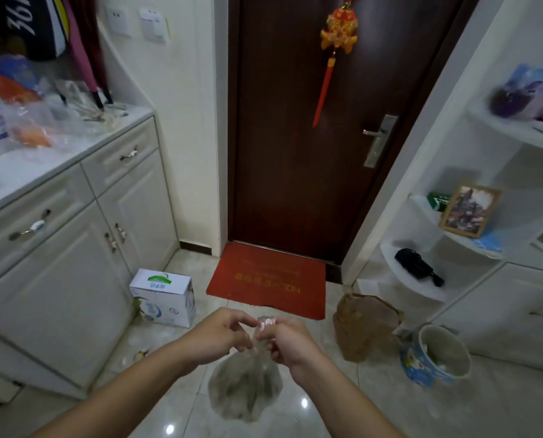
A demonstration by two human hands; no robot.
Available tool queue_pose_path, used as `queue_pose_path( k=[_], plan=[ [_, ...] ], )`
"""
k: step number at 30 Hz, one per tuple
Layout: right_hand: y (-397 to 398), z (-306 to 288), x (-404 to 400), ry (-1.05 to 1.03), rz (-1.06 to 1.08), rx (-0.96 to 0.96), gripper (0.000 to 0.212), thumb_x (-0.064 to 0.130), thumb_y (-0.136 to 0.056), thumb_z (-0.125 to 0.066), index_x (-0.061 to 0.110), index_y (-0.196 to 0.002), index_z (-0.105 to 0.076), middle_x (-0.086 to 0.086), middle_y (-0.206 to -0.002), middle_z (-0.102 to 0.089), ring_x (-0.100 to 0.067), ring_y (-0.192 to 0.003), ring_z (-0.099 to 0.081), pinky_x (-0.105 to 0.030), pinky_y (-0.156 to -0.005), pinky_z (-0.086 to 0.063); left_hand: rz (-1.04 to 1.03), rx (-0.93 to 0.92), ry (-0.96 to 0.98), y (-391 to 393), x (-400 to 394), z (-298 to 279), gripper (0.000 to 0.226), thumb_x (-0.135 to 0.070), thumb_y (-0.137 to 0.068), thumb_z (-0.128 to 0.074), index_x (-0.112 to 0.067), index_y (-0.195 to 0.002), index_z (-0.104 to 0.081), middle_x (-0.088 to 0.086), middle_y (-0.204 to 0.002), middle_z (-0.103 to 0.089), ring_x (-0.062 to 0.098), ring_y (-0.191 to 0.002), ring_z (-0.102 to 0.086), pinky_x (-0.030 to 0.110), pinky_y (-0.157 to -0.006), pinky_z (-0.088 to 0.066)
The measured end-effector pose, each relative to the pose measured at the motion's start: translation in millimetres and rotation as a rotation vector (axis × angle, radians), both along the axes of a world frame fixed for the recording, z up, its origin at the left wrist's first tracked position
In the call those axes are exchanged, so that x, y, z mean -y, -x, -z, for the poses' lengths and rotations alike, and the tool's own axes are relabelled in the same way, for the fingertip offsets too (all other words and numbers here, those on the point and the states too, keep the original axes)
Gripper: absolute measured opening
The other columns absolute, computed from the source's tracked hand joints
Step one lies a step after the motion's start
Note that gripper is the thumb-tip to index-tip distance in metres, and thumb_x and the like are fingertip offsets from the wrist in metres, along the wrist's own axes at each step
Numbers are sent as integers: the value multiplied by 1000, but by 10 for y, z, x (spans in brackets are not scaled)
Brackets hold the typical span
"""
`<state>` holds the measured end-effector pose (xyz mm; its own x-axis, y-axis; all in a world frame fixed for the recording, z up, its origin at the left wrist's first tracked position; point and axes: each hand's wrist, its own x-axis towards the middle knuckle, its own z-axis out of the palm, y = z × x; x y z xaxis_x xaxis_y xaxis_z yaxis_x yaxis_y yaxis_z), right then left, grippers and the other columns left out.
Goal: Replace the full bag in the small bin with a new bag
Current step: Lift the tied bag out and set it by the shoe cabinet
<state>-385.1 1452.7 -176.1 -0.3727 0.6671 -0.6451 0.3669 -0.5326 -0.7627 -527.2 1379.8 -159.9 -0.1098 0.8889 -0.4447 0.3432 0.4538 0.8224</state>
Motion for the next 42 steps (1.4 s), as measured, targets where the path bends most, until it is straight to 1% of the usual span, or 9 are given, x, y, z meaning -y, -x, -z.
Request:
queue_pose_path(
  k=[3, 7, 12, 16, 20, 25, 32, 36, 42],
  plan=[
    [306, 23, -434, -19, -49, 1, 25, -4, -75, -60, 5, -94, -73, -1, -59, -51, -9, -47, -40, -23, -46, -29, -50, -37, -10, 274, -349, 92, 34, -6, -87, -56, -26, -113, -64, 8, -92, -75, 7, -75, -65, 10, -58, -43],
    [755, 127, -1133, 7, -121, -12, 21, -7, -74, -59, 5, -87, -70, 2, -49, -52, -9, -44, -40, -21, -42, -28, -128, -53, -16, 568, -900, 286, 32, -5, -85, -59, -20, -111, -68, 8, -88, -73, 9, -74, -63, 16, -61, -44],
    [1300, 290, -2066, 15, -328, -46, 21, -9, -75, -58, 9, -79, -69, -6, -60, -54, -9, -44, -40, -21, -44, -26, -359, -28, -31, 874, -1616, 456, 27, -6, -78, -60, -22, -96, -71, 9, -80, -70, 13, -72, -61, 25, -67, -46],
    [1701, 252, -2662, 30, -497, -42, 22, -9, -74, -61, 7, -86, -68, 1, -51, -53, -7, -43, -41, -20, -42, -25, -502, -41, 29, 1095, -2048, 458, 20, -9, -81, -63, -23, -93, -71, 17, -89, -72, 15, -74, -62, 26, -67, -47],
    [2174, 210, -3138, 18, -532, -58, 21, -9, -77, -60, 9, -88, -62, -11, -69, -50, -9, -46, -38, -19, -42, -23, -557, -68, 83, 1494, -2396, 478, 27, -7, -82, -61, -33, -86, -67, 16, -94, -73, 17, -83, -64, 27, -75, -47],
    [2902, 323, -3712, 53, -545, -60, 20, -10, -81, -57, 4, -94, -62, -5, -58, -49, -12, -47, -39, -23, -44, -25, -559, -103, 104, 2371, -2918, 677, 26, -13, -89, -61, -23, -113, -63, -2, -94, -68, 12, -90, -63, 23, -78, -48],
    [4006, 506, -4249, -55, -504, 86, 9, 5, -87, -59, 8, -81, -64, 3, -51, -57, -6, -38, -42, -20, -42, -27, -393, -269, 188, 3829, -3366, 875, 55, -30, -93, -60, -20, -144, -43, 3, -144, -49, 18, -127, -51, 27, -101, -42],
    [4647, 607, -4473, -80, -531, 119, 20, 3, -82, -60, 12, -64, -59, 0, -48, -51, -8, -35, -39, -19, -40, -23, -385, -463, 254, 4655, -3507, 938, 71, -37, -93, -58, -17, -153, -26, 9, -158, -29, 23, -144, -31, 30, -115, -28],
    [5455, 984, -4893, -32, -622, 181, 9, -2, -78, -63, 7, -78, -65, -4, -56, -57, -9, -40, -49, -17, -37, -31, -386, -616, 511, 5538, -3771, 1290, 88, -50, -93, -52, -22, -156, 2, 15, -163, 11, 33, -149, 13, 44, -120, -4]
  ],
)
